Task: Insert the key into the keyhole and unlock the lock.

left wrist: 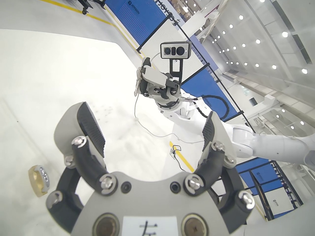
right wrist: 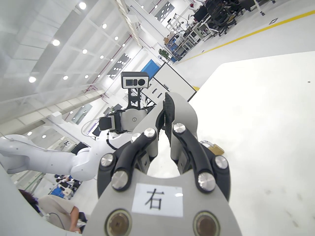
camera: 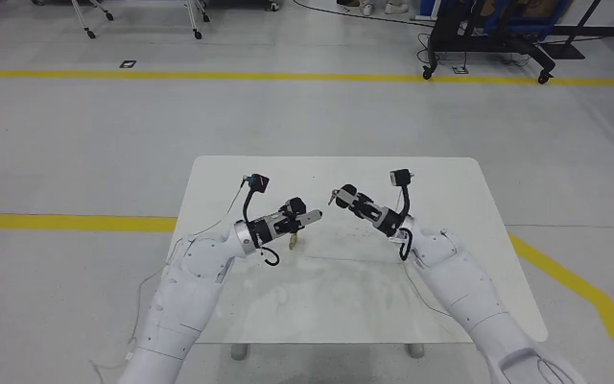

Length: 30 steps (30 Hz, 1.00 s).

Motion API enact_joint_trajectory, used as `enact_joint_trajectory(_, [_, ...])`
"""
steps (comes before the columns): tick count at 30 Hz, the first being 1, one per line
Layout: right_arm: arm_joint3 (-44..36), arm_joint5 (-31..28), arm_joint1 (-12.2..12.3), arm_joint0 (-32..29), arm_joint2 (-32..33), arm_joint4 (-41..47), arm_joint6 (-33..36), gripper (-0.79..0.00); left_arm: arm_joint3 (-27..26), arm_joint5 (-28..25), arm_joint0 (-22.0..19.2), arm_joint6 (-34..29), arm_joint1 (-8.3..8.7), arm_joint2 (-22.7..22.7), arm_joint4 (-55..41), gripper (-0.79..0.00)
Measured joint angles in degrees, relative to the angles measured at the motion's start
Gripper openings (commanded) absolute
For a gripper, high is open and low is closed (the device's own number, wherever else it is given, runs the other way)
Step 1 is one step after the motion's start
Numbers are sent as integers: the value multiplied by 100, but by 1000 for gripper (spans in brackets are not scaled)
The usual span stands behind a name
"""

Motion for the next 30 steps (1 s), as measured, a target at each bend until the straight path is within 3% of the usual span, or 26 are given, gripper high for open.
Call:
enact_joint_trajectory(10, [356,52,-104,261,-198,257,236,-785,18,176,-53,260,16,190,148,-459])
enact_joint_trajectory(22, [430,-7,-161,325,-298,621,646,-785,94,401,-155,271,41,363,113,-443])
enact_joint_trajectory(24, [435,-7,-160,328,-296,710,753,-785,100,412,-168,275,42,399,117,-517])
enact_joint_trajectory(25, [439,-7,-159,330,-293,766,814,-785,107,418,-175,284,43,416,117,-668])
enact_joint_trajectory(26, [445,-7,-159,332,-289,800,851,-785,112,420,-178,289,46,426,117,-696])
enact_joint_trajectory(27, [452,-8,-158,335,-285,824,880,-785,115,419,-180,290,49,434,118,-785])
enact_joint_trajectory(30, [482,-8,-159,339,-278,857,939,-785,117,421,-175,304,64,436,120,-785])
